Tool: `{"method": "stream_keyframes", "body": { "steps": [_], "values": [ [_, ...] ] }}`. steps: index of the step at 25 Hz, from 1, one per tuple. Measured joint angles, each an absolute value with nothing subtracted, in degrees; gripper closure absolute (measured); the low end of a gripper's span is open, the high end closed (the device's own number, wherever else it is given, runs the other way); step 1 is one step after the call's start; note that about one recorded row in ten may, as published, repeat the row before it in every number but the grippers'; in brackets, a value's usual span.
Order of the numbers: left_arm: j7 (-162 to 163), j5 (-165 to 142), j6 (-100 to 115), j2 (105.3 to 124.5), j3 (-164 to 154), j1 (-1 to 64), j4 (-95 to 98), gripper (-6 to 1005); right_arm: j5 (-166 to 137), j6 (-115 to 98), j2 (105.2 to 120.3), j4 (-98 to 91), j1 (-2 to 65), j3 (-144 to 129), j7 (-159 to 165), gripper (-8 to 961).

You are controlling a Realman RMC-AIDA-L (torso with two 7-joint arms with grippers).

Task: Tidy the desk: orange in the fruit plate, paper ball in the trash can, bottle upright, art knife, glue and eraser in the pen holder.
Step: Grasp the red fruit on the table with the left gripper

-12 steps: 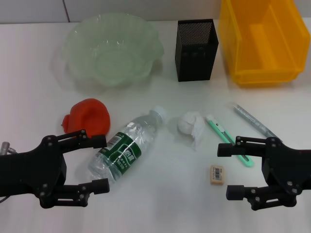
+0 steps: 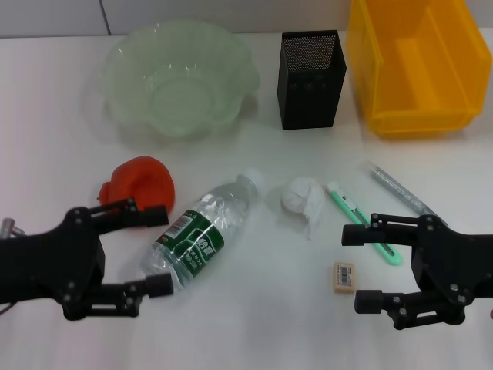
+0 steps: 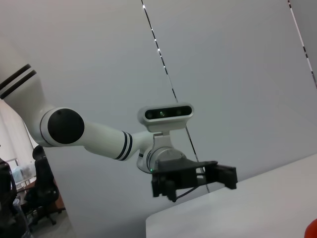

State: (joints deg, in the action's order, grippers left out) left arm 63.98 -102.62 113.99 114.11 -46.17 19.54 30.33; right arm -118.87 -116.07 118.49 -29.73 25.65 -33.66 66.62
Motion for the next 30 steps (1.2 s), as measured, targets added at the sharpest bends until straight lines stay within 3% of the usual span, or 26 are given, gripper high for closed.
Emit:
{"method": "stream_keyframes", "body": {
  "steps": [10,20,30],
  "values": [
    [76.65,-104.28,97.66,113.40,-43.84,23.54,34.51,140,-118.78,-113.79,118.53,-29.70,25.24,-33.20,66.62,141],
    [81.58,-112.69,80.47,115.67,-44.07,28.49,34.85,143,-118.89,-110.98,118.48,-29.53,23.79,-33.13,66.65,147],
    [81.77,-114.30,75.03,115.83,-43.93,27.38,34.43,145,-118.73,-109.68,118.22,-29.53,23.89,-33.06,67.13,153]
  ]
}}
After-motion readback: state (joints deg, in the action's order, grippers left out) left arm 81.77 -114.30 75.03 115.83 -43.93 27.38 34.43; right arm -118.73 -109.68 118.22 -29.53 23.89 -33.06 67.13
